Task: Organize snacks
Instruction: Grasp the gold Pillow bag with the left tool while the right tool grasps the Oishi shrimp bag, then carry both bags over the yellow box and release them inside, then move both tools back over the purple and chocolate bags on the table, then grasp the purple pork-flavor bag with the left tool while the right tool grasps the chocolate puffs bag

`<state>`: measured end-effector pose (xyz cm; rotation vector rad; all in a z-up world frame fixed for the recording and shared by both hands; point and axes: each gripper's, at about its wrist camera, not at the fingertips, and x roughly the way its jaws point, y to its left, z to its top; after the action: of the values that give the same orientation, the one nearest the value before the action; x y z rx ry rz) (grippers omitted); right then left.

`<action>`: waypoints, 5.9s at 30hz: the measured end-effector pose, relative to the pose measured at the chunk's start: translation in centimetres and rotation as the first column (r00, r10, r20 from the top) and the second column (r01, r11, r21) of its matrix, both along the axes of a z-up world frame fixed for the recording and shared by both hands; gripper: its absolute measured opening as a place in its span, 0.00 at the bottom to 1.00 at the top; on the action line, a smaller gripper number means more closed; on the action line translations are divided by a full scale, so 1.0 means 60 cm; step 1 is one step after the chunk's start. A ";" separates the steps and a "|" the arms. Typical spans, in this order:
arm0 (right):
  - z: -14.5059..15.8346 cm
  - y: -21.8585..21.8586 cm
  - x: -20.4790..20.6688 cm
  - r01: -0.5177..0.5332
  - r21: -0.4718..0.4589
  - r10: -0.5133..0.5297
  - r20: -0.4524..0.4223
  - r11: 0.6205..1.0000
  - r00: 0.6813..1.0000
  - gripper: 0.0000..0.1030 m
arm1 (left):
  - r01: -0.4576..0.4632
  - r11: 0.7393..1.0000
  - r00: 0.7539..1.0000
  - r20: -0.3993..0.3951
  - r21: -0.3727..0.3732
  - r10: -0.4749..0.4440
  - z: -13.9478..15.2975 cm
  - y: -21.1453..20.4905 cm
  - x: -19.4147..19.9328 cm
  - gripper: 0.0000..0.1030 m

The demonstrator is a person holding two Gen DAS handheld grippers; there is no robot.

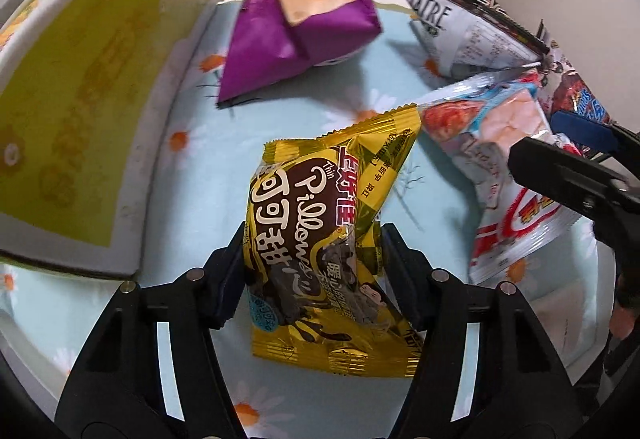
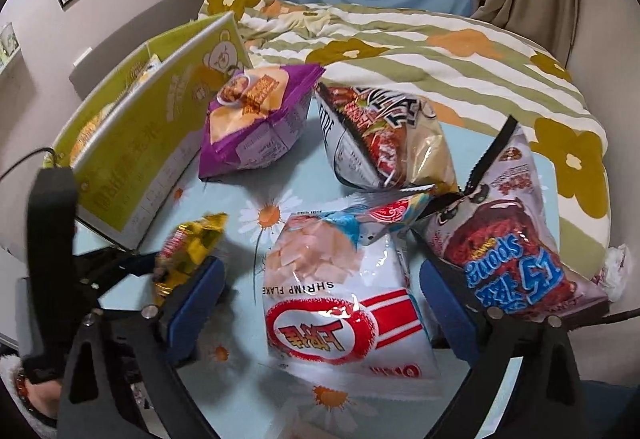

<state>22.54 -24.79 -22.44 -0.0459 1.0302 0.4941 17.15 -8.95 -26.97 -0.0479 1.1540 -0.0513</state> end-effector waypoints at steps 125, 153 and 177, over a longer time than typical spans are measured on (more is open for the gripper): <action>0.263 0.392 0.106 0.096 0.133 -0.114 0.132 0.986 0.985 1.00 | -0.081 0.994 0.964 0.258 0.077 0.059 0.339 0.465 0.090 1.00; 0.289 0.000 -0.108 0.496 0.034 -0.491 0.215 0.867 0.844 1.00 | 0.289 0.956 0.922 0.253 0.057 -0.294 0.324 0.079 0.101 1.00; 0.057 -0.164 0.057 0.175 -0.010 -0.176 -0.015 0.984 0.984 1.00 | 0.114 0.947 0.992 0.011 0.301 -0.123 0.050 -0.073 0.262 0.98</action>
<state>25.98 -34.66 -19.00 0.0411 1.0413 0.3300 32.87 -13.35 -23.96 0.2912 1.1229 0.0174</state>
